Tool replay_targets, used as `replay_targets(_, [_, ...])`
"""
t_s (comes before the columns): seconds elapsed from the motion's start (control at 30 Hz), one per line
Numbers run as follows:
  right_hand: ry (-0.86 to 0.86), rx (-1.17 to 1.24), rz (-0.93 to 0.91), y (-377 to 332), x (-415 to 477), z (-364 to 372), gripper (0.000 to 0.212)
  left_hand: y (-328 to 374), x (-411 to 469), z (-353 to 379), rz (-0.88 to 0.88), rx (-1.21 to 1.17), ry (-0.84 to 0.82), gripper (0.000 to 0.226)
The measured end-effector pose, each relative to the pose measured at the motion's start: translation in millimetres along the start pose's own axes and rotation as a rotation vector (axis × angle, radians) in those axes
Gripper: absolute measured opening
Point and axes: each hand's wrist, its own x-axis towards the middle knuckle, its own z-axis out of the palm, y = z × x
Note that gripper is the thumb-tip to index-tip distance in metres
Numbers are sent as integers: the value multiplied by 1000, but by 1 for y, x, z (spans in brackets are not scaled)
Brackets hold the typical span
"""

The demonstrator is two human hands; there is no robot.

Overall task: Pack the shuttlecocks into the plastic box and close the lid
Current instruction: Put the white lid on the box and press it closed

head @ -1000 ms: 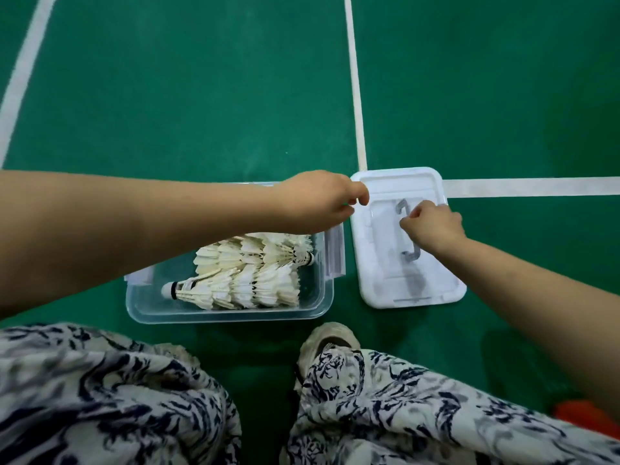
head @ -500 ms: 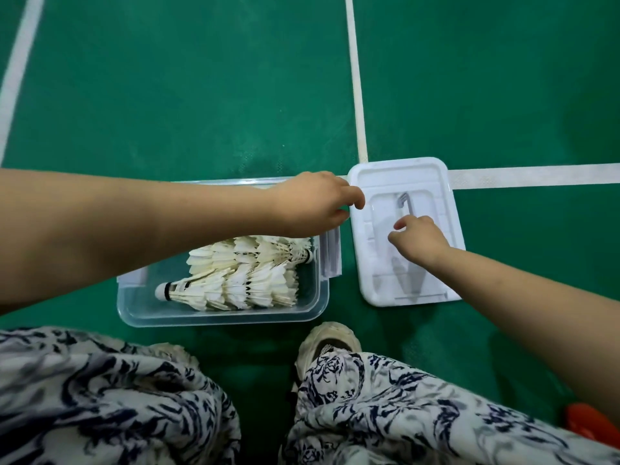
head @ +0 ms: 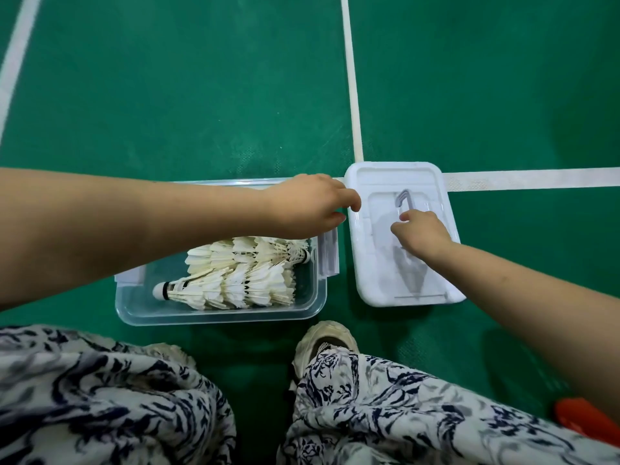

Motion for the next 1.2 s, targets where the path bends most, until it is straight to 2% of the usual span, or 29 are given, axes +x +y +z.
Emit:
replay_targets(0.1, [71,50,-30,-6,-6,-10,44,1,-5,-3,5,-1,14,31])
replay_targets(0.37, [343,162,-154,-27,-42,-52,27,4,-19,-14,29,-2,82,30])
replay_targets(0.53, [430,198,-287,-53,-67,-62,19,0,-39,-26,69,-58,273,32])
replay_targets(0.67, [431,167,-438,-81,-87,-46,19,-4,-61,-34,60,-57,421,35])
replay_targets(0.77, [373,104,-570,-103,-98,-28,20,-12,-80,-34,30,-67,445,38])
replay_targets(0.97, [223,-61,-904,-140,-109,8,24,-42,-112,-28,-77,-130,450,26])
replay_targets(1.2, [205,-275,-963,-163,-87,11,16,-78,-136,-9,-192,-123,354,25])
